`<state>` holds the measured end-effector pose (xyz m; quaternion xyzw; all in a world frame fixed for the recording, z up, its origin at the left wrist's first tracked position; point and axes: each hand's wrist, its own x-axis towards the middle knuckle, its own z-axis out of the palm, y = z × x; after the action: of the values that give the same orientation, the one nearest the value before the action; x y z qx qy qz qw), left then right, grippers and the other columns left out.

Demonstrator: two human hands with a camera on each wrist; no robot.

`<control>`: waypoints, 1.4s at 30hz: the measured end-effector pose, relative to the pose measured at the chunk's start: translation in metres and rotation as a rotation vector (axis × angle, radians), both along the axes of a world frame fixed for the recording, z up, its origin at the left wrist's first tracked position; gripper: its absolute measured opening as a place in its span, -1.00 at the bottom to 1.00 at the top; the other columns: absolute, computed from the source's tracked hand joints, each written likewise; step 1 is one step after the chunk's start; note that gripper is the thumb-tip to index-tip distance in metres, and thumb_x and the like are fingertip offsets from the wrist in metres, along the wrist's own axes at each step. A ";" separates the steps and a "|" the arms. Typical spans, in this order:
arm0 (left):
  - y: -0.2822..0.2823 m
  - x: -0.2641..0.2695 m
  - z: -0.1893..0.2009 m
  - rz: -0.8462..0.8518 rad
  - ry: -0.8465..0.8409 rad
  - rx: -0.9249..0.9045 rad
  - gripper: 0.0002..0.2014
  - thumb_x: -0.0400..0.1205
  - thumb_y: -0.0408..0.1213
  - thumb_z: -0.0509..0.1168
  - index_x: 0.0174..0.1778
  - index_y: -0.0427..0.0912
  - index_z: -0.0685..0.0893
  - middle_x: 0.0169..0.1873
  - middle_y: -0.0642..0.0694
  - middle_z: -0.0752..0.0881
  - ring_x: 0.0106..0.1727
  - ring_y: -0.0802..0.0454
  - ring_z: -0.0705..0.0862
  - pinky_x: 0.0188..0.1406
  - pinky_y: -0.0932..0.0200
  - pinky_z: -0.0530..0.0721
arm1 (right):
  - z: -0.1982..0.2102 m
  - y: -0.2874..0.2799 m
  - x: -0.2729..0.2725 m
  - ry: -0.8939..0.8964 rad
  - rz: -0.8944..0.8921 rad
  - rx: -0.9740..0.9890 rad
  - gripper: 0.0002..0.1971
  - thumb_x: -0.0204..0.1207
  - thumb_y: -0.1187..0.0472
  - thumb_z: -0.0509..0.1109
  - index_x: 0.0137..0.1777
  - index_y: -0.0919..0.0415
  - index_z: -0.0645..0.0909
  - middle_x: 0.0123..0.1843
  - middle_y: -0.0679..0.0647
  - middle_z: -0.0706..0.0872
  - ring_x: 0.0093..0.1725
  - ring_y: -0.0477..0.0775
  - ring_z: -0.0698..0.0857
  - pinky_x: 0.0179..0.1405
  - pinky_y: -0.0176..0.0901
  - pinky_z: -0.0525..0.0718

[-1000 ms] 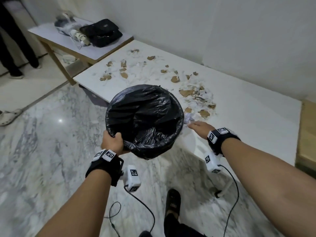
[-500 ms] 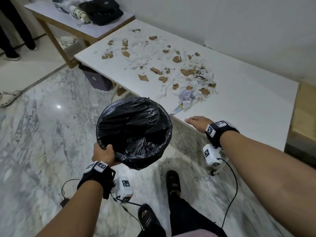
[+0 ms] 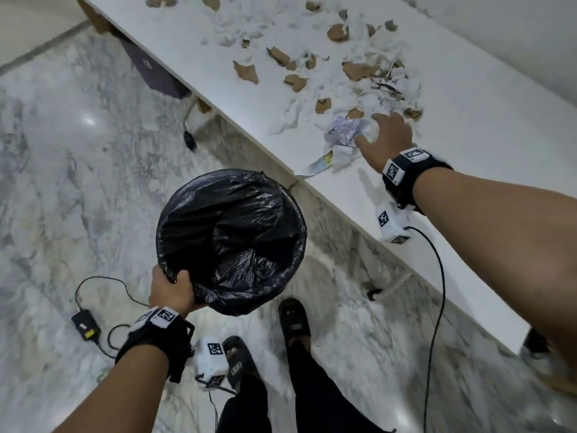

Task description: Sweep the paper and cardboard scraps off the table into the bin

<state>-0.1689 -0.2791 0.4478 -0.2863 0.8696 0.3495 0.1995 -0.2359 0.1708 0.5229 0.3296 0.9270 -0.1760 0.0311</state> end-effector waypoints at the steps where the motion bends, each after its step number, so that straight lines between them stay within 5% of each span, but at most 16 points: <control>1: 0.006 0.000 -0.008 0.004 -0.004 0.003 -0.63 0.79 -0.30 0.24 0.50 -0.35 0.52 0.38 -0.51 0.66 0.37 -0.55 0.61 0.29 -0.23 0.52 | -0.007 0.006 -0.008 -0.004 -0.015 -0.001 -0.23 0.43 -0.34 0.22 0.64 -0.07 0.28 0.72 0.15 0.14 0.68 0.35 0.13 0.57 0.39 0.23; 4: 0.022 -0.001 -0.028 0.004 -0.015 0.025 -0.68 0.78 -0.28 0.25 0.43 -0.33 0.53 0.34 -0.48 0.68 0.33 -0.53 0.64 0.29 -0.26 0.55 | -0.023 0.022 -0.026 -0.010 -0.069 -0.072 -0.20 0.46 -0.39 0.27 0.67 -0.18 0.16 0.77 0.05 -0.02 0.70 0.44 -0.04 0.58 0.38 0.12; 9: 0.044 -0.007 -0.038 0.035 -0.004 0.085 -0.72 0.77 -0.28 0.27 0.37 -0.26 0.56 0.18 -0.29 0.69 0.27 -0.44 0.68 0.24 -0.18 0.57 | -0.046 0.035 -0.044 -0.025 -0.076 -0.138 -0.12 0.40 -0.54 0.18 0.67 -0.18 0.19 0.76 0.14 0.05 0.70 0.38 0.09 0.61 0.32 0.16; 12: 0.042 -0.012 -0.065 0.078 0.005 0.160 -0.74 0.53 0.05 0.30 0.14 0.23 0.58 0.11 -0.14 0.74 0.16 -0.42 0.78 0.20 -0.40 0.75 | -0.055 0.034 -0.048 -0.030 -0.021 -0.151 -0.09 0.39 -0.55 0.14 0.66 -0.04 0.27 0.74 0.20 0.10 0.71 0.35 0.08 0.65 0.30 0.10; 16: 0.019 -0.016 -0.130 0.106 0.018 0.205 -0.65 0.36 0.20 0.23 0.07 0.34 0.54 0.06 -0.13 0.77 0.04 -0.44 0.83 0.00 -0.56 0.80 | -0.062 0.018 -0.044 -0.005 0.028 -0.194 0.08 0.22 -0.62 0.03 0.65 0.06 0.32 0.73 0.14 0.15 0.69 0.34 0.15 0.61 0.32 0.21; 20: 0.020 -0.017 -0.135 0.112 0.032 0.234 -0.65 0.42 0.19 0.27 0.14 0.38 0.54 0.07 -0.11 0.79 0.06 -0.45 0.84 0.00 -0.57 0.80 | -0.060 0.006 -0.030 0.054 0.089 -0.155 -0.15 0.35 -0.52 0.16 0.62 -0.16 0.26 0.74 0.04 0.15 0.70 0.26 0.16 0.57 0.41 0.22; 25: 0.031 -0.017 -0.110 0.110 0.039 0.208 -0.65 0.39 0.17 0.25 0.11 0.38 0.55 0.06 -0.09 0.79 0.05 -0.41 0.83 0.02 -0.52 0.81 | -0.046 0.031 -0.041 0.167 0.017 -0.067 -0.17 0.41 -0.50 0.16 0.65 -0.15 0.23 0.74 0.08 0.14 0.70 0.28 0.17 0.57 0.40 0.25; 28: 0.038 -0.016 -0.096 0.113 0.049 0.223 -0.66 0.38 0.17 0.23 0.09 0.38 0.56 0.03 -0.06 0.79 0.05 -0.39 0.83 0.03 -0.52 0.81 | -0.053 0.043 -0.058 0.078 0.032 -0.240 -0.02 0.31 -0.64 0.07 0.69 -0.18 0.12 0.77 0.06 0.01 0.73 0.31 0.00 0.64 0.39 0.11; 31: 0.042 -0.017 -0.091 0.114 0.046 0.235 -0.69 0.35 0.18 0.22 0.03 0.38 0.56 0.02 -0.05 0.78 0.04 -0.36 0.83 0.04 -0.51 0.81 | -0.063 0.037 -0.062 0.037 0.100 -0.305 0.22 0.08 -0.81 -0.10 0.69 -0.09 0.17 0.75 0.11 0.14 0.73 0.24 0.08 0.63 0.38 0.15; 38: 0.042 -0.019 -0.094 0.110 0.045 0.221 -0.69 0.33 0.20 0.22 0.00 0.45 0.55 0.06 -0.07 0.78 0.07 -0.39 0.82 0.04 -0.51 0.81 | -0.070 -0.019 -0.035 0.050 0.168 -0.241 -0.11 0.36 -0.61 -0.10 0.64 -0.20 0.26 0.72 0.05 0.21 0.71 0.20 0.14 0.60 0.41 0.15; 42: 0.039 -0.021 -0.097 0.064 0.057 0.212 -0.69 0.36 0.18 0.23 0.04 0.41 0.56 0.06 -0.08 0.78 0.08 -0.38 0.82 0.04 -0.50 0.82 | -0.056 -0.014 -0.036 0.220 0.148 -0.124 -0.27 0.50 -0.48 0.03 0.53 -0.08 0.46 0.60 0.05 0.45 0.56 0.16 0.45 0.51 0.34 0.38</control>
<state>-0.1894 -0.2402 0.3507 -0.2812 0.8233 0.4539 0.1925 -0.2719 0.1569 0.4669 0.2363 0.9340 -0.2653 -0.0374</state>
